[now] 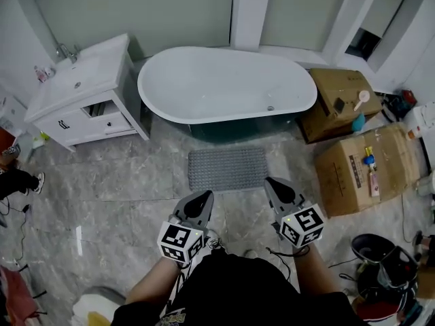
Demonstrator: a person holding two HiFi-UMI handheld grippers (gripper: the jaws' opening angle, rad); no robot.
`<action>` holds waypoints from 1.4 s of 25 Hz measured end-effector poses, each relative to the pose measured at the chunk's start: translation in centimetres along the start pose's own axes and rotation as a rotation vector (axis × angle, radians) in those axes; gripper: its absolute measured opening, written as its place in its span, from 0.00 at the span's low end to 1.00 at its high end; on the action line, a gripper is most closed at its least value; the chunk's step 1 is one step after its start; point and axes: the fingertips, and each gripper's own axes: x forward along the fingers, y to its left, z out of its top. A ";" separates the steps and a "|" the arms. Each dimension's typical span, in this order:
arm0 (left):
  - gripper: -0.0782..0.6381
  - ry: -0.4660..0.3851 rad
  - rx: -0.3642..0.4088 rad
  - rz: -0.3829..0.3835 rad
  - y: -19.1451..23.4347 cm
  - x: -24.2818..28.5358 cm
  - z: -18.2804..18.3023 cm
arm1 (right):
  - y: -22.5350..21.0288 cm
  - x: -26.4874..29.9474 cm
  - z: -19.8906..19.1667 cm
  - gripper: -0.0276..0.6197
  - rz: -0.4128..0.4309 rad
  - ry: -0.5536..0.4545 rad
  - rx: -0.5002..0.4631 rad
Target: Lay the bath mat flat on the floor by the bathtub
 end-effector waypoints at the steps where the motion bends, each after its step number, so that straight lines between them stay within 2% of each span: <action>1: 0.13 -0.002 -0.003 0.006 -0.8 -0.4 -0.2 | 0.1 -1.0 0.1 0.07 0.004 -0.006 -0.004; 9: 0.13 -0.033 -0.061 0.044 -10.3 -2.1 -1.4 | -1.3 -10.5 -0.3 0.07 0.031 -0.054 -0.033; 18: 0.13 -0.057 -0.019 0.114 -18.4 -4.9 -3.5 | -1.4 -16.9 -2.3 0.07 0.114 -0.080 -0.039; 27: 0.13 -0.054 -0.037 0.201 -19.7 -6.7 -4.9 | -0.9 -18.2 -4.3 0.07 0.177 -0.048 -0.027; 35: 0.13 -0.056 -0.035 0.181 -17.7 -7.7 -4.4 | 0.6 -17.1 -4.2 0.07 0.155 -0.046 -0.005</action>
